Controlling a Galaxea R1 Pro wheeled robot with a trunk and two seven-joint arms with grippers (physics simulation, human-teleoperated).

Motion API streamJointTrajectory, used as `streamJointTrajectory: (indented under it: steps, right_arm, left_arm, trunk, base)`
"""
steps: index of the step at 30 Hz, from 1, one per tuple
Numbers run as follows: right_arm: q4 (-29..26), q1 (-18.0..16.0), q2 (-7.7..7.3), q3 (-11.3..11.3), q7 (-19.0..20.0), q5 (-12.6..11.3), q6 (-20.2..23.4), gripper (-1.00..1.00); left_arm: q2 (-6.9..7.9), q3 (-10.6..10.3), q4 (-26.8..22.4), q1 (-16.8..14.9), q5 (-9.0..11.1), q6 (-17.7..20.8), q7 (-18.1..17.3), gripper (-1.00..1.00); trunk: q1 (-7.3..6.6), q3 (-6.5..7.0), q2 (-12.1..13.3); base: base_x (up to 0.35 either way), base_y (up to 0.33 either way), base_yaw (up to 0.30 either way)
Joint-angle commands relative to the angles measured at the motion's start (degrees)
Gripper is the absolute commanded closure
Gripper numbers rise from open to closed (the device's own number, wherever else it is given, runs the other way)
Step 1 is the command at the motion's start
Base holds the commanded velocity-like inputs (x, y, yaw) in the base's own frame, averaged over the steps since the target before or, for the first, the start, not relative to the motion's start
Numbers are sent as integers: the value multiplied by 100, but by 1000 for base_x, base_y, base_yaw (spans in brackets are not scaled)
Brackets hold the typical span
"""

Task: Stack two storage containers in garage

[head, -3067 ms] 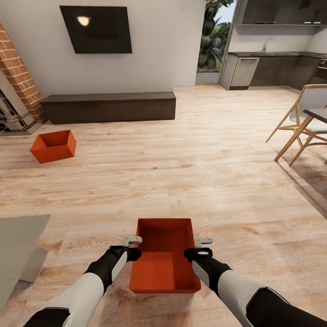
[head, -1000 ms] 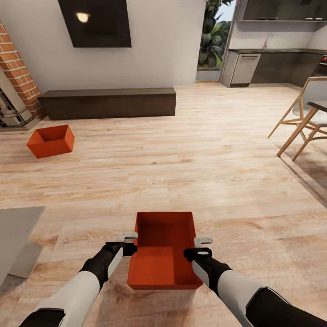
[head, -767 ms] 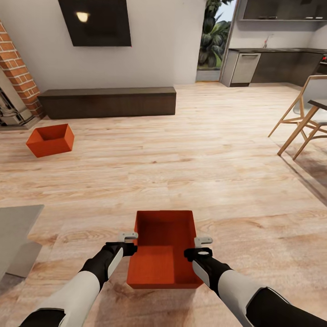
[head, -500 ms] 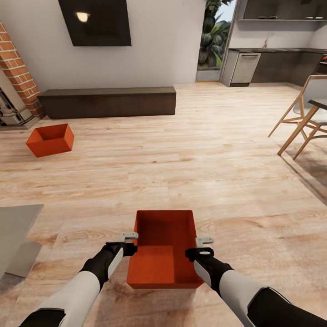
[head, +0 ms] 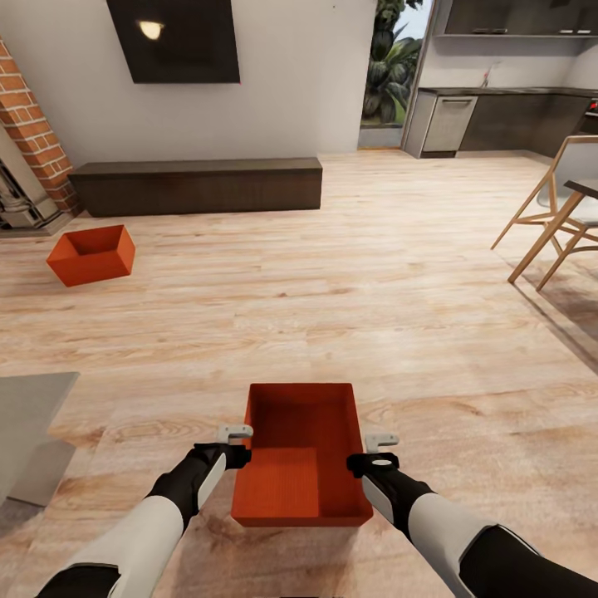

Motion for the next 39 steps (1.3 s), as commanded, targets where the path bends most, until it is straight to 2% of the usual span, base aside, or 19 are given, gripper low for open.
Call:
streamJointTrajectory:
  steps: [1, 3, 11, 39]
  right_arm:
    - [-13, -2, 2, 49, -36, -23, 42, -100]
    - [-13, -2, 9, 49, -36, -23, 45, -100]
    - [-13, -2, 29, 49, -36, -23, 48, -100]
    - [-13, -2, 39, 49, -36, -23, 48, -100]
  left_arm:
    - [-2, -1, -10, -1, 13, 32, 22, -100]
    - [1, -1, -10, -1, 8, 32, 19, -100]
    - [4, -1, -10, -1, 3, 32, 15, -100]
    - [-5, -1, 6, -1, 14, 32, 29, -100]
  trunk:
    - [22, -22, -43]
    - [66, -58, -124]
    - [66, -58, -124]
    - [681, -561, -1246]
  base:
    - [0, 0, 0]
    - [0, 0, 0]
    - [0, 0, 0]
    - [0, 0, 0]
